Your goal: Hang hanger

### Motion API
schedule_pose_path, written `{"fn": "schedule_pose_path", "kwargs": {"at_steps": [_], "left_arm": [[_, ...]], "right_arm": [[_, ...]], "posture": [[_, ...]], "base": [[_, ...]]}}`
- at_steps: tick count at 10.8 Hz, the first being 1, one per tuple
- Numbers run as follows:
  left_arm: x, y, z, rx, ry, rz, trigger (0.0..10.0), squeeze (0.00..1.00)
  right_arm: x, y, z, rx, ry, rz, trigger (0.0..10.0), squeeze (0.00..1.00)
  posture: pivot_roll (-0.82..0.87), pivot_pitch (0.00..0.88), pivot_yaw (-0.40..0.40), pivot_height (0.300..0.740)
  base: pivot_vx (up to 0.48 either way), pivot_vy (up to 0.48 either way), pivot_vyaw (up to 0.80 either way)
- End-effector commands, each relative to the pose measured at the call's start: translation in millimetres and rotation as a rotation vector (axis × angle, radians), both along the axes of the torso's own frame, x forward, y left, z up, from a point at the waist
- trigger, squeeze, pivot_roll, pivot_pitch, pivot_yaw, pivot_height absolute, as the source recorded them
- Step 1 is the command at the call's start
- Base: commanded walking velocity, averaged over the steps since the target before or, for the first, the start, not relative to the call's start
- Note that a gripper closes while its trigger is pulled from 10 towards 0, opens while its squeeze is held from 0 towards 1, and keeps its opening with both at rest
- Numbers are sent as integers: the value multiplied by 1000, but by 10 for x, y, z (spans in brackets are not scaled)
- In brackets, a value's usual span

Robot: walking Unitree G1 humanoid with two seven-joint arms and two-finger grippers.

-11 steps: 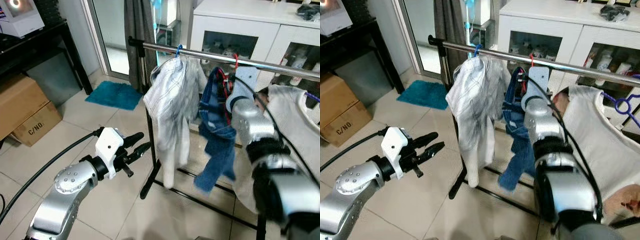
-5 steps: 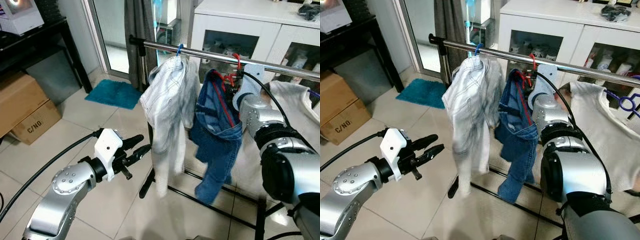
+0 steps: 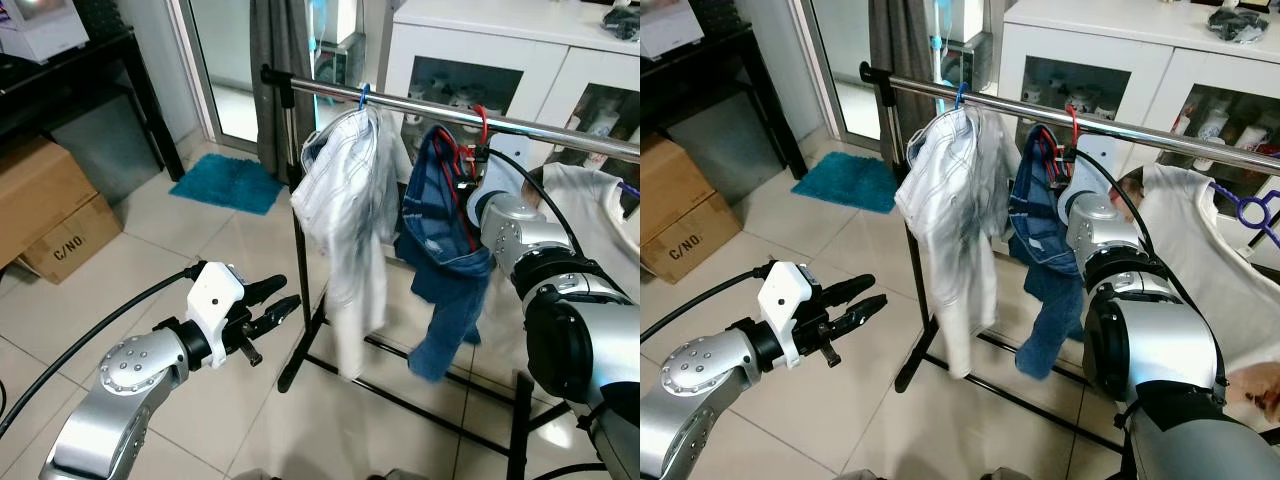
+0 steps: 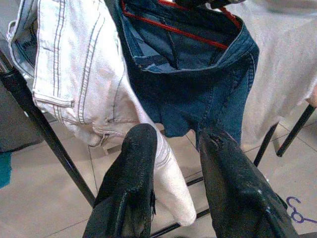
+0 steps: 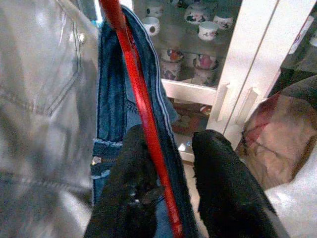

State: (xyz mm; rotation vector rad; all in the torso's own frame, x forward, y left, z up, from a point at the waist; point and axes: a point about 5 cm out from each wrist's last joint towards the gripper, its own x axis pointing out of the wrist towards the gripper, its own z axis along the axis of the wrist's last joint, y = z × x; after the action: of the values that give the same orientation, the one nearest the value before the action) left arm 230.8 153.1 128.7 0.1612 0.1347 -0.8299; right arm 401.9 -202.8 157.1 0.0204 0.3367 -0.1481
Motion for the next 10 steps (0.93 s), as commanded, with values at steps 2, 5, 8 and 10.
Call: {"fn": "schedule_pose_path", "kwargs": {"at_steps": [2, 5, 8, 10], "left_arm": [[-4, 12, 15, 7, 0, 3, 10000, 0], [24, 8, 17, -2, -4, 14, 10000, 0], [53, -38, 28, -28, -15, -12, 10000, 0], [122, -84, 27, -44, -30, -16, 10000, 0]], "right_arm": [[32, 40, 69, 23, -9, 12, 0, 0], [50, 56, 116, 27, -23, 24, 0, 0], [41, 18, 107, 92, -51, 6, 0, 0], [47, -24, 161, 89, -104, 0, 0, 0]], "posture": [[6, 60, 18, 740], [0, 33, 13, 740], [-24, 0, 29, 740], [-49, 0, 42, 740]], "base": [[0, 0, 0], [0, 0, 0], [0, 0, 0], [0, 0, 0]]}}
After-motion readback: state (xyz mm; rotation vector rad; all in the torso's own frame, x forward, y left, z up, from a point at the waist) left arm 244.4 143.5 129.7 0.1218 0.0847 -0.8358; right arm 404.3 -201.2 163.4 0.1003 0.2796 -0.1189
